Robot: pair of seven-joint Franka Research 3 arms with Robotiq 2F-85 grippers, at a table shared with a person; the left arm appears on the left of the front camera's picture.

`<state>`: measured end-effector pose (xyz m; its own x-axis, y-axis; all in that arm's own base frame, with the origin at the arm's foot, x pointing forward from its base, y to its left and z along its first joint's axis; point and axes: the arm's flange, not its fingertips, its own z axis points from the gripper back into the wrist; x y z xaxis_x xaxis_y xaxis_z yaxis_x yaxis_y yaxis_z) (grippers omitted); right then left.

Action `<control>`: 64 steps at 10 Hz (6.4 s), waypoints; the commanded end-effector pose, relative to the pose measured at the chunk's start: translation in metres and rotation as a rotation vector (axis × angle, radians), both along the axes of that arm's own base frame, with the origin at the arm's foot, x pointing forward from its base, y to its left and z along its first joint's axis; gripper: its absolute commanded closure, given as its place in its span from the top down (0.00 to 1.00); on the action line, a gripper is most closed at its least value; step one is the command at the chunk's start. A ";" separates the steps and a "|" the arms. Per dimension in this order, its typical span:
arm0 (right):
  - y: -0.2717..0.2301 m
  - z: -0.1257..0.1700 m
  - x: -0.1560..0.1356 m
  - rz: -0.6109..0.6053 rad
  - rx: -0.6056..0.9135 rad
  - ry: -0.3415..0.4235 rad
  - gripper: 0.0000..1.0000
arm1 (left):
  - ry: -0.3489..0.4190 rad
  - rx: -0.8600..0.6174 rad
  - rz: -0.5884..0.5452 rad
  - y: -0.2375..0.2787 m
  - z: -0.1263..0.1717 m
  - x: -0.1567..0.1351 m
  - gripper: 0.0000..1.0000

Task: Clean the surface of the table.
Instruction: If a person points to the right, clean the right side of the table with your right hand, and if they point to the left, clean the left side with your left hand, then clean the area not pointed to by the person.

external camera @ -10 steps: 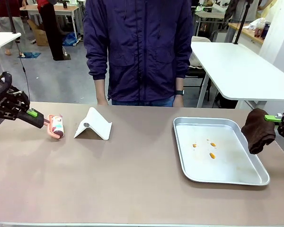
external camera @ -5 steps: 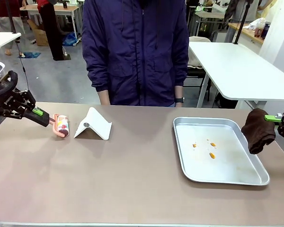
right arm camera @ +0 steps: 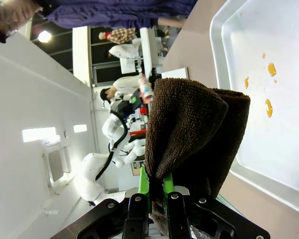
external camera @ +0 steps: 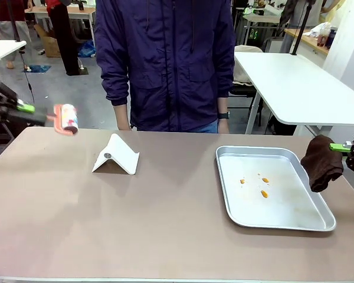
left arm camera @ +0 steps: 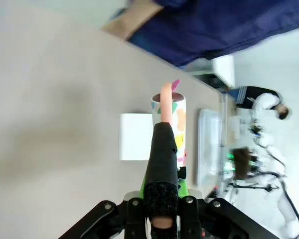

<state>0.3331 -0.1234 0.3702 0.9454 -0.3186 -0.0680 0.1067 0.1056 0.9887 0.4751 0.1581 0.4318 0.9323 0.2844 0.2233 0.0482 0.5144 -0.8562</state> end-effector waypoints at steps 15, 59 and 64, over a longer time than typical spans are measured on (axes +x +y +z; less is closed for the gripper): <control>0.002 0.007 0.000 0.000 0.002 0.013 0.00 | 0.008 -0.521 -0.311 0.084 -0.016 -0.176 0.22; 0.241 -0.084 0.143 0.346 -1.047 -0.004 0.12 | 0.008 -0.521 -0.311 0.084 -0.016 -0.176 0.22; 0.197 -0.090 0.144 0.180 -1.093 0.117 0.12 | 0.008 -0.521 -0.311 0.084 -0.016 -0.176 0.22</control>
<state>0.4813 0.0942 0.2974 0.9955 -0.0713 0.0627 0.0376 0.9027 0.4285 0.3001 0.2404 0.4108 0.9906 0.0547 0.1254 0.1252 0.0061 -0.9921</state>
